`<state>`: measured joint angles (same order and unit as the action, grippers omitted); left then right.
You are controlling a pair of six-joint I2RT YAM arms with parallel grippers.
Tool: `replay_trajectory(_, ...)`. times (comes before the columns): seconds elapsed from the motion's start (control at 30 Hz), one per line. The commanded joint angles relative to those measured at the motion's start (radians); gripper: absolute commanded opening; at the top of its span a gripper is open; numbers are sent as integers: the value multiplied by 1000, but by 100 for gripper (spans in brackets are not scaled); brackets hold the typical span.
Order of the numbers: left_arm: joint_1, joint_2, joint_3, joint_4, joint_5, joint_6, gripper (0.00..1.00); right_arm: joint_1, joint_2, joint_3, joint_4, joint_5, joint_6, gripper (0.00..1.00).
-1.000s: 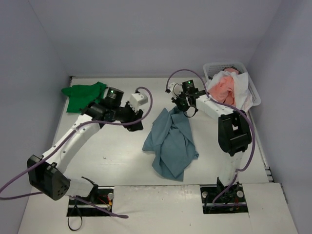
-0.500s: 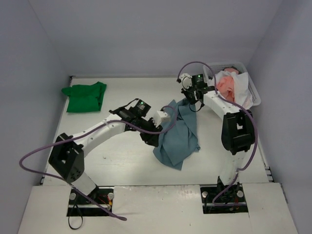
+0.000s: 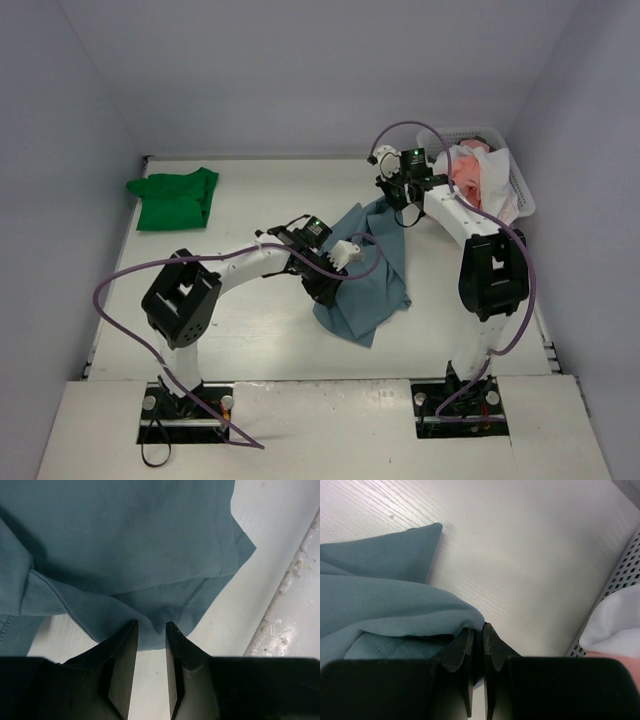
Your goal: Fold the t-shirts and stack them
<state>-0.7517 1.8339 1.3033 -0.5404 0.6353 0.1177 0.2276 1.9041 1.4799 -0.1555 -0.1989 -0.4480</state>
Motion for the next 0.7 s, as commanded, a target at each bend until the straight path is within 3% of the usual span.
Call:
replay_trajectory(0.0,0,-33,71,57,-49,31,24,-11,-99,5,24,-43,5,0)
replay_trajectory(0.27,31,-100,166,11,-114,54,25,-19,-94,6,20,-50,9,0)
replay_trajectory(0.67,34,-133,74,22,-121,56,32,-22,-89,8,16,-62,14,0)
